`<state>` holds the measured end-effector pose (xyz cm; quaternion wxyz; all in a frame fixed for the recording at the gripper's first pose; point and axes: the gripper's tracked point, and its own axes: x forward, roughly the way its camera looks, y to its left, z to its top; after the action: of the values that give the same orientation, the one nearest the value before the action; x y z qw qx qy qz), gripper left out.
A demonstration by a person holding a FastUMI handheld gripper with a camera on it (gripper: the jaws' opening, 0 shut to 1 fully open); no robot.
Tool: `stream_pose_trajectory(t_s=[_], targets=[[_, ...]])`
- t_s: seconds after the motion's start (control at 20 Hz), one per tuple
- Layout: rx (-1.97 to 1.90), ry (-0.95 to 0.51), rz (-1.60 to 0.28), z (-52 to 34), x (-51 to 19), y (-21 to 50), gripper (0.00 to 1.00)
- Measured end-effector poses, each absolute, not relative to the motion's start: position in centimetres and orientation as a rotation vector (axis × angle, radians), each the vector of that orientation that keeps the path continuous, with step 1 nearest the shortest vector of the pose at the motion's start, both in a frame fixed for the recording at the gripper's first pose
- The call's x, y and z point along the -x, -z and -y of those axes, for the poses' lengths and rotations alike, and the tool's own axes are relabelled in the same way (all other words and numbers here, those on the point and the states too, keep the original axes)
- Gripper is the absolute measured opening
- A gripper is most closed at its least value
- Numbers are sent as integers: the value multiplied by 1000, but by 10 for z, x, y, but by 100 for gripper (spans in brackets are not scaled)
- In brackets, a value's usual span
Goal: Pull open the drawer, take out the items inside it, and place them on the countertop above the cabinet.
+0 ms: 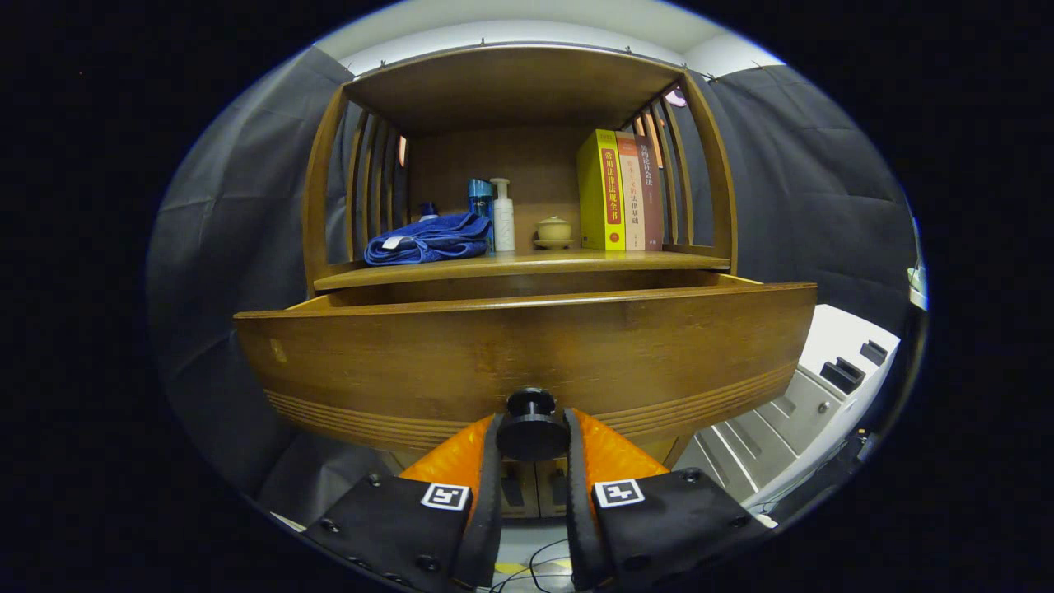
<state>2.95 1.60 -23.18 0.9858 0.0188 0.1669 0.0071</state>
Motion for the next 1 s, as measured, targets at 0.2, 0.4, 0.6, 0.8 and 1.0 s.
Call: stream_pose_trajectory(t_s=[0.2,0.4,0.6,0.8,1.0], targets=[[-32,-17,-339,-15,-22,232,42],[-27,-17,-344,-15,-20,238,42],[-18,-21,-337,-15,-20,240,42],[-9,-22,-332,-15,-20,241,45],[-10,-27,-335,-14,-23,243,59]])
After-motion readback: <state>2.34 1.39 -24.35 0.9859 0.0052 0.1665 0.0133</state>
